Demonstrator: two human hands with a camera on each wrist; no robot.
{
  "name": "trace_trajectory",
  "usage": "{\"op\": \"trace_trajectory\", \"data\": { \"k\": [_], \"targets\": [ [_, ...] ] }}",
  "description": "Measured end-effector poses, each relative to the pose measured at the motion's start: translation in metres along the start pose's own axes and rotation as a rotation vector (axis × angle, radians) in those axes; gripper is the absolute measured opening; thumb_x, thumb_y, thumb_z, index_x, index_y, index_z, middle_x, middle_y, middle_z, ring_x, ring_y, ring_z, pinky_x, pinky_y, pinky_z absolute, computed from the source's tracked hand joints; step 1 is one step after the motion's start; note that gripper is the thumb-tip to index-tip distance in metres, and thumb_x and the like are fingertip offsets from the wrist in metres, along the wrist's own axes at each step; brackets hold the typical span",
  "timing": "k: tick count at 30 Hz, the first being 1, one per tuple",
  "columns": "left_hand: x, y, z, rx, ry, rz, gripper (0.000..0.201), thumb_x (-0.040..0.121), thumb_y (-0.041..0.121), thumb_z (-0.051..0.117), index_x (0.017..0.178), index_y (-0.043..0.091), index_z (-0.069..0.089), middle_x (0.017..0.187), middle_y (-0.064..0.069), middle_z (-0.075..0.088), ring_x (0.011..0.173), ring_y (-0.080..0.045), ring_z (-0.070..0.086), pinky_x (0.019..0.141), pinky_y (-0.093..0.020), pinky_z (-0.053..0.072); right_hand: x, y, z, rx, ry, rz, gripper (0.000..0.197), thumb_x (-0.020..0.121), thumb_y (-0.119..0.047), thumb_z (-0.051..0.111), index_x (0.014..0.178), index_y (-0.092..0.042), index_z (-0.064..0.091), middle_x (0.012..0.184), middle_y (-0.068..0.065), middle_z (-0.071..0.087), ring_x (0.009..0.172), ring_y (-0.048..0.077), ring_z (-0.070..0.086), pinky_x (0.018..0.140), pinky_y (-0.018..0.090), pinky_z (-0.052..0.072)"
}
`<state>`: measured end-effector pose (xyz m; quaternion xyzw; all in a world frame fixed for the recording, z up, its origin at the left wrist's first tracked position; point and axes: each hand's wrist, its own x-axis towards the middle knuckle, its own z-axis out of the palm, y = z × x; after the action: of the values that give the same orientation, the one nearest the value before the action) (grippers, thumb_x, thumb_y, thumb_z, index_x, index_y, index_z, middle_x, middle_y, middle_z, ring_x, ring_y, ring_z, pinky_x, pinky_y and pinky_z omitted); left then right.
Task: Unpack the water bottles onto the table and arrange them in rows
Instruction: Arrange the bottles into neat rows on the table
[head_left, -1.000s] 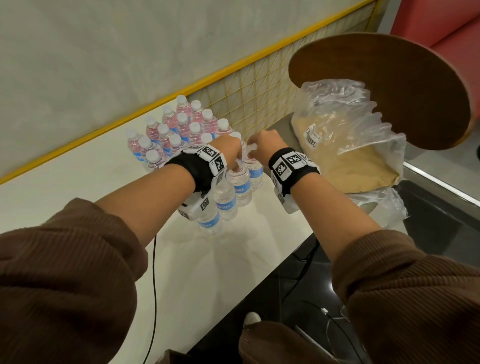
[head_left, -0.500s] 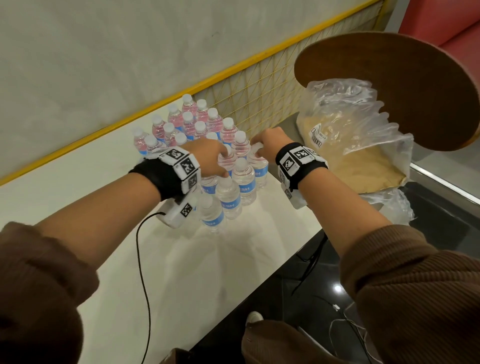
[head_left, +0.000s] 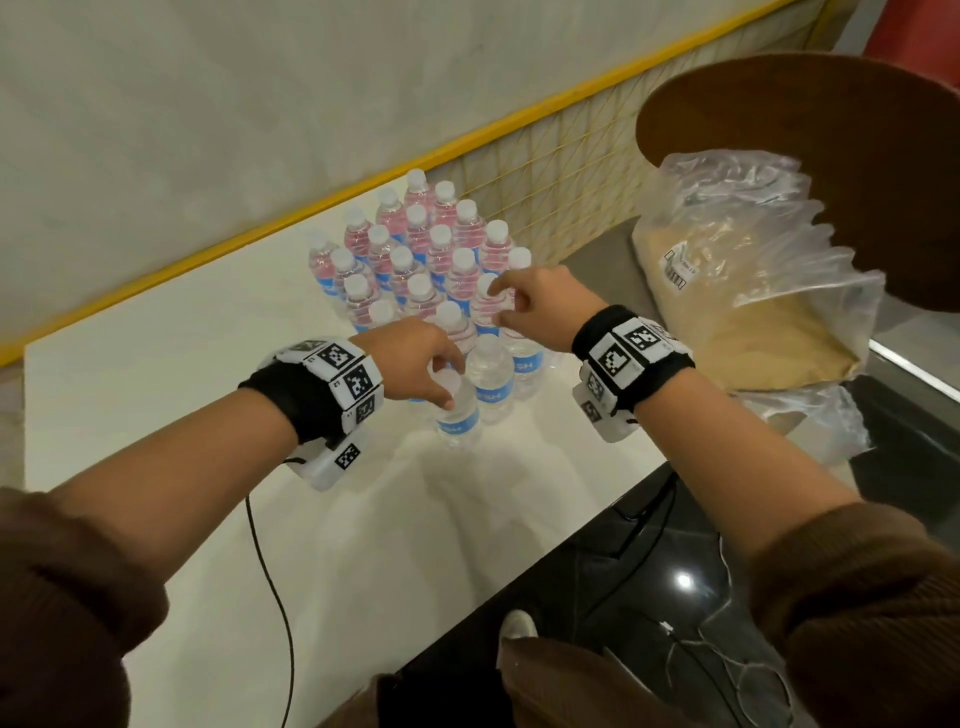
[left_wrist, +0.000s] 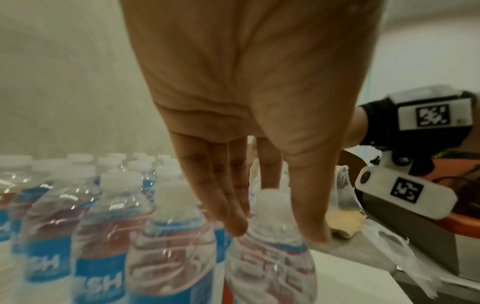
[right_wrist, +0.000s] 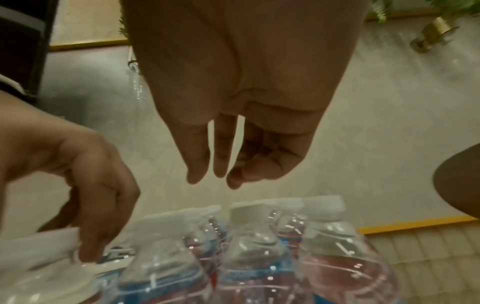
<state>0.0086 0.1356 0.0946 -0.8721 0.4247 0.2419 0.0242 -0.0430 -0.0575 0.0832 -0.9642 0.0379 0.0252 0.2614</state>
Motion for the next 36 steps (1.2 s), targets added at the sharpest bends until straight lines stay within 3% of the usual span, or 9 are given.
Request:
{"op": "trace_trajectory", "data": {
  "k": [8, 13, 16, 20, 25, 28, 31, 33, 36],
  "targets": [
    [-0.001, -0.004, 0.017, -0.071, 0.161, -0.017, 0.024, 0.079, 0.032, 0.071, 0.085, 0.008, 0.071, 0.08, -0.011, 0.066, 0.075, -0.024, 0.059, 0.061, -0.029, 0.04, -0.005, -0.014, 0.013, -0.081, -0.138, -0.029, 0.033, 0.09, -0.035, 0.058, 0.118, -0.019, 0.064, 0.102, 0.01, 0.067, 0.099, 0.024, 0.06, 0.083, 0.028, 0.044],
    [0.001, -0.003, 0.016, -0.052, 0.141, -0.039, 0.036, 0.08, 0.042, 0.068, 0.103, 0.016, 0.068, 0.093, -0.002, 0.066, 0.081, -0.019, 0.058, 0.068, -0.029, 0.045, -0.004, -0.011, 0.009, -0.027, -0.098, 0.007, 0.033, 0.09, -0.03, 0.06, 0.12, -0.017, 0.063, 0.108, 0.01, 0.066, 0.102, 0.023, 0.059, 0.087, 0.027, 0.044],
    [-0.005, -0.004, 0.014, -0.069, 0.239, -0.07, 0.054, 0.079, 0.058, 0.062, 0.122, 0.026, 0.059, 0.104, 0.008, 0.058, 0.084, -0.009, 0.05, 0.074, -0.027, 0.043, 0.001, 0.001, 0.002, -0.006, -0.03, 0.07, 0.034, 0.088, -0.019, 0.061, 0.122, -0.016, 0.061, 0.114, 0.011, 0.063, 0.105, 0.025, 0.059, 0.085, 0.026, 0.043],
    [-0.001, 0.009, 0.013, -0.109, 0.39, -0.075, 0.05, 0.084, 0.051, 0.06, 0.128, 0.027, 0.053, 0.116, 0.004, 0.054, 0.09, -0.009, 0.051, 0.077, -0.027, 0.042, 0.006, 0.011, 0.003, -0.078, -0.083, 0.15, 0.044, 0.086, -0.021, 0.065, 0.128, -0.02, 0.055, 0.124, 0.013, 0.058, 0.115, 0.027, 0.053, 0.088, 0.028, 0.042],
    [0.027, 0.031, 0.014, -0.074, 0.287, -0.071, 0.05, 0.086, 0.039, 0.061, 0.133, 0.025, 0.05, 0.123, -0.003, 0.051, 0.115, -0.023, 0.051, 0.086, -0.033, 0.042, 0.011, 0.009, 0.012, -0.145, -0.082, 0.159, 0.043, 0.086, -0.026, 0.063, 0.128, -0.021, 0.055, 0.126, 0.013, 0.056, 0.123, 0.031, 0.044, 0.097, 0.034, 0.04],
    [0.041, 0.031, 0.014, -0.023, 0.268, -0.065, 0.035, 0.087, 0.029, 0.058, 0.119, 0.018, 0.061, 0.118, -0.007, 0.054, 0.111, -0.028, 0.054, 0.083, -0.035, 0.043, 0.01, 0.009, 0.011, -0.117, -0.071, 0.166, 0.04, 0.086, -0.021, 0.062, 0.126, -0.021, 0.057, 0.123, 0.015, 0.057, 0.122, 0.031, 0.043, 0.095, 0.034, 0.041],
    [0.037, 0.028, 0.015, -0.054, 0.29, -0.073, 0.041, 0.087, 0.038, 0.057, 0.125, 0.024, 0.057, 0.121, -0.003, 0.054, 0.111, -0.024, 0.054, 0.085, -0.036, 0.046, 0.007, 0.009, 0.011, -0.091, -0.058, 0.163, 0.045, 0.086, -0.023, 0.064, 0.13, -0.019, 0.054, 0.125, 0.014, 0.055, 0.122, 0.03, 0.045, 0.097, 0.034, 0.041],
    [0.025, 0.018, 0.013, -0.136, 0.406, -0.101, 0.044, 0.089, 0.043, 0.054, 0.13, 0.027, 0.053, 0.123, 0.001, 0.054, 0.106, -0.018, 0.056, 0.084, -0.034, 0.047, 0.006, 0.007, 0.011, -0.073, -0.008, 0.141, 0.046, 0.085, -0.026, 0.065, 0.129, -0.019, 0.055, 0.126, 0.012, 0.055, 0.121, 0.029, 0.048, 0.098, 0.034, 0.041],
    [0.01, -0.013, 0.006, -0.332, 0.587, -0.2, 0.034, 0.091, 0.024, 0.053, 0.124, 0.023, 0.058, 0.119, -0.002, 0.057, 0.092, -0.018, 0.06, 0.084, -0.034, 0.05, 0.01, -0.003, 0.009, -0.028, 0.065, 0.077, 0.042, 0.085, -0.029, 0.065, 0.125, -0.02, 0.058, 0.121, 0.01, 0.057, 0.113, 0.028, 0.054, 0.096, 0.038, 0.046]
  ]
}}
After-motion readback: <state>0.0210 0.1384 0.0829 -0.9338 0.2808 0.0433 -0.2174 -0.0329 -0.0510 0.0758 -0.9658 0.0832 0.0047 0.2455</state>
